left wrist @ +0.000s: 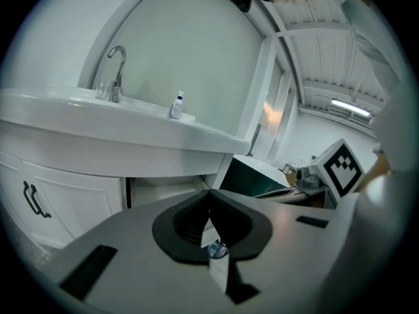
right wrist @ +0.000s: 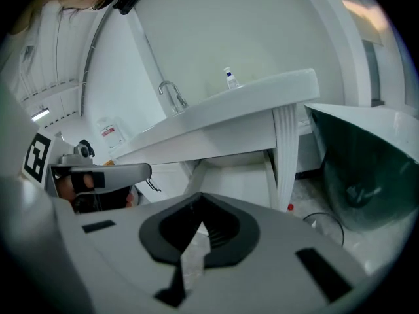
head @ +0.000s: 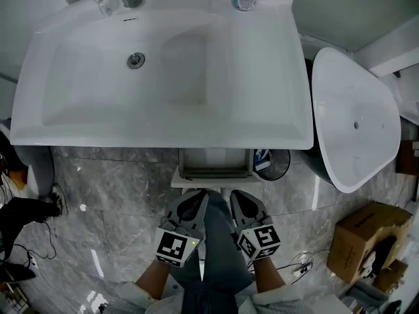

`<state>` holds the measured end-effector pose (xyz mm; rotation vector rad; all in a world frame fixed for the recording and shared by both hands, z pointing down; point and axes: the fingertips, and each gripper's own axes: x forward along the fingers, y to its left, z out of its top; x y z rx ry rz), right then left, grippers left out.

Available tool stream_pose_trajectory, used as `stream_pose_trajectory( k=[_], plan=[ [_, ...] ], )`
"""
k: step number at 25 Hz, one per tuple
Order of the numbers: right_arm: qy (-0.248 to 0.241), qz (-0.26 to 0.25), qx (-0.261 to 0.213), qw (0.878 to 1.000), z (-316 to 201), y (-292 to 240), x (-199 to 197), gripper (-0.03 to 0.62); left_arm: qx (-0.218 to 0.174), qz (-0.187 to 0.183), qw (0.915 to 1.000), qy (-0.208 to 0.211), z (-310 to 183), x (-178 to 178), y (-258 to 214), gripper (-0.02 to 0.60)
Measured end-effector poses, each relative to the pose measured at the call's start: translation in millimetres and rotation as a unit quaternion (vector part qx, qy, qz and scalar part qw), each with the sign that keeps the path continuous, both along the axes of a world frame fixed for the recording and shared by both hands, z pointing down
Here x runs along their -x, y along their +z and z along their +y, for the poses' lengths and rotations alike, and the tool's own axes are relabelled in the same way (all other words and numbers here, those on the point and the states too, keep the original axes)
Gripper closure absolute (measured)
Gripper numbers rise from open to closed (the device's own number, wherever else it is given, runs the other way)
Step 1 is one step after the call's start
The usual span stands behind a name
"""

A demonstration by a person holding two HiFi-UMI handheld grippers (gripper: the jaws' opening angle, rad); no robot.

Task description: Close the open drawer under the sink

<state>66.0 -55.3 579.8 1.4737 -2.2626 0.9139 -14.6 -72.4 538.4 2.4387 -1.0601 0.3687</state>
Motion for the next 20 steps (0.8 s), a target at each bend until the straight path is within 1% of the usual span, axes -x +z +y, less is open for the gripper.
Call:
stream_pose_trajectory(
  k=[4, 6, 9, 13, 20],
  plan=[
    [-0.005, -0.001, -0.007, 1.000, 7, 20, 3, 0.585, 0.005, -0.011, 0.9999, 0.005, 10, 6, 22, 0.566],
    [-0.010, 0.001, -0.006, 1.000, 10, 30, 5, 0.585, 0.017, -0.012, 0.9998, 0.008, 16, 7, 34, 0.566],
    [-0.015, 0.006, 0.011, 1.000, 16, 48, 8, 0.585, 0.028, -0.014, 0.9994, 0.015, 23, 8, 50, 0.566],
    [-0.020, 0.020, 0.030, 0.999, 22, 72, 10, 0.585, 0.030, -0.023, 0.9990, 0.025, 28, 6, 71, 0.566],
    [0.015, 0.021, 0.044, 0.999, 20, 97, 5, 0.585, 0.047, -0.049, 0.9967, 0.043, 32, 7, 107, 0.566]
  ],
)
